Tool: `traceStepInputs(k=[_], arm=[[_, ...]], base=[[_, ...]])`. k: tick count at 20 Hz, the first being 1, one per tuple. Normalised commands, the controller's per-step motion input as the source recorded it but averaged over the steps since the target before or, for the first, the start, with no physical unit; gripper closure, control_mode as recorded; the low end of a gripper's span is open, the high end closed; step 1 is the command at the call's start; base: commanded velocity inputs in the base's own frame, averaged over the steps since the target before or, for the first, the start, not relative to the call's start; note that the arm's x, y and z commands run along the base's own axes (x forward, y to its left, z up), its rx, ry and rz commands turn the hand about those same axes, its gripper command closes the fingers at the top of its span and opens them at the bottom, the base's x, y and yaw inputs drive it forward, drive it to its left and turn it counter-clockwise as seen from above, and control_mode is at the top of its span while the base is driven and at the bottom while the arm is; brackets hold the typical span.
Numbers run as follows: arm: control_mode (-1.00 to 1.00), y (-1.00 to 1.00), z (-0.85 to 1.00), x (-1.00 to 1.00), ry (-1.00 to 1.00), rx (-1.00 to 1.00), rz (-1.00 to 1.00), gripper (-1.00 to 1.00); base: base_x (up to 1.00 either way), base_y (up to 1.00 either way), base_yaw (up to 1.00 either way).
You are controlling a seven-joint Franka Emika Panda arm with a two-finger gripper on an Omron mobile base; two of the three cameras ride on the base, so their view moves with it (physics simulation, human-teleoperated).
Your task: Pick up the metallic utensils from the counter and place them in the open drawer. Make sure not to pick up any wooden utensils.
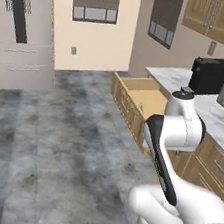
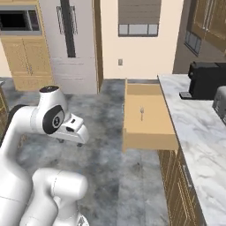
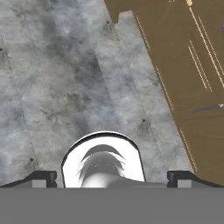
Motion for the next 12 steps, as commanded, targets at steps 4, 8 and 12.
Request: traceStepInputs(k=[4,8,12], arm=[[1.0,0.0,0.0,0.0,0.0,0.0,0.0,-1.0],[1.0,0.0,0.0,0.0,0.0,0.0,0.0,-1.0],[1.0,0.0,0.0,0.0,0.0,0.0,0.0,-1.0]], base=[[-1.0,0.35,0.52],[-1.0,0.29,0.43],[-1.0,0.29,0.27]])
